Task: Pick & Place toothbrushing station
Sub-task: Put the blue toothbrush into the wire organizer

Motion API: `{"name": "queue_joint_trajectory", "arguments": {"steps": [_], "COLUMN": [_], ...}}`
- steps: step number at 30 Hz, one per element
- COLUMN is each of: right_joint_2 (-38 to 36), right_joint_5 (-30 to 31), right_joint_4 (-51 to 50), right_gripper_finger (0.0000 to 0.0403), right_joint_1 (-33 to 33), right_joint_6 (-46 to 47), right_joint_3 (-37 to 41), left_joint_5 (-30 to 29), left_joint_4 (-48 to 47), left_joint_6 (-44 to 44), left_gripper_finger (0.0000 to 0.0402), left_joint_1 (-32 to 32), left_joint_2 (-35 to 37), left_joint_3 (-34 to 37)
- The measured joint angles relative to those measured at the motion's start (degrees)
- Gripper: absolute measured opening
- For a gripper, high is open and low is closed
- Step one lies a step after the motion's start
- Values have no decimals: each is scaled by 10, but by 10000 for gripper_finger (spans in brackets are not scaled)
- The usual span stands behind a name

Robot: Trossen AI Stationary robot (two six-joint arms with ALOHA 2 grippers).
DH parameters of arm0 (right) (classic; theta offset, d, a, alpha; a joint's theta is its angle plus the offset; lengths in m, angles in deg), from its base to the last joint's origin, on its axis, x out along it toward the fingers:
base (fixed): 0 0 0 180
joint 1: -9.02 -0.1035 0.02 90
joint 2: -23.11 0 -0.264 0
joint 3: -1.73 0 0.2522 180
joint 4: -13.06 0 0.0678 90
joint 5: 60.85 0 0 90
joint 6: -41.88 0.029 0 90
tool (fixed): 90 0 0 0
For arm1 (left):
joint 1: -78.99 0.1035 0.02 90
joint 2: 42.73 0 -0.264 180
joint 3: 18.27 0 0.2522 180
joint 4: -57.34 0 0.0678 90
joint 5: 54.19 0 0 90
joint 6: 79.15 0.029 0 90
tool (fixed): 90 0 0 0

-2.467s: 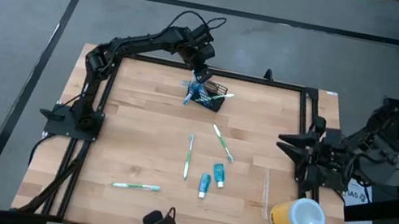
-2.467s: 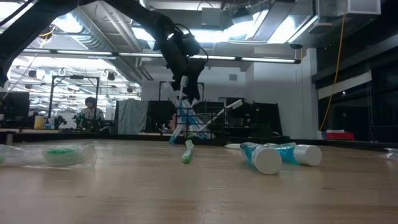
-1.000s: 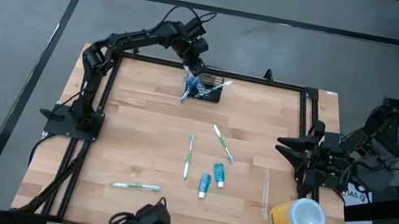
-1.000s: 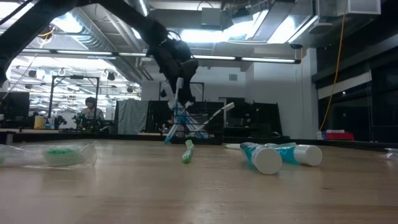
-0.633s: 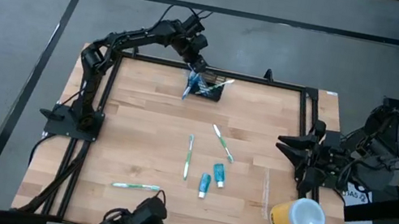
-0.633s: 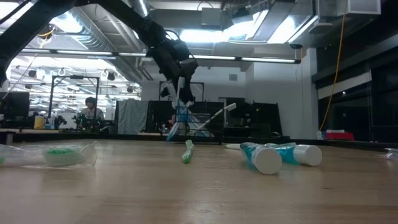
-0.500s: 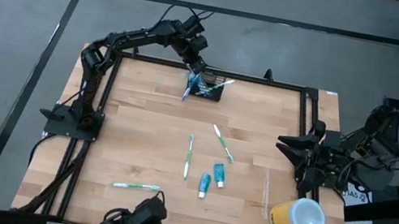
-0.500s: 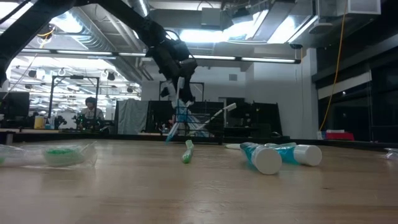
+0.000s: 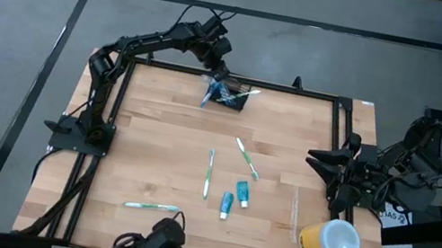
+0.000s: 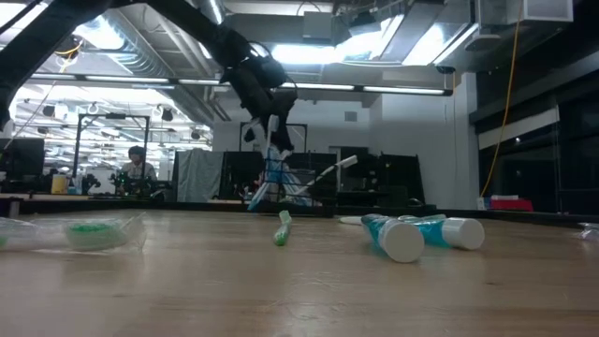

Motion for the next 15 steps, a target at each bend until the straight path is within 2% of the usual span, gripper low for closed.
{"name": "queue_joint_trajectory", "arguments": {"steps": [9, 15], "right_joint_2": [0, 3], "right_joint_5": [1, 5], "right_joint_4": [0, 0], "right_gripper_finger": [104, 104], "right_joint_1": [0, 0], "right_joint_6": [2, 3], "right_joint_3": [0, 0], "left_joint_5": [-37, -35], "left_joint_4": [-9, -39], "left_joint_6": [13, 9], "left_gripper_finger": [7, 7], "left_joint_1": [-10, -20], "left_joint_2": [1, 2], "left_joint_3": [5, 6]}}
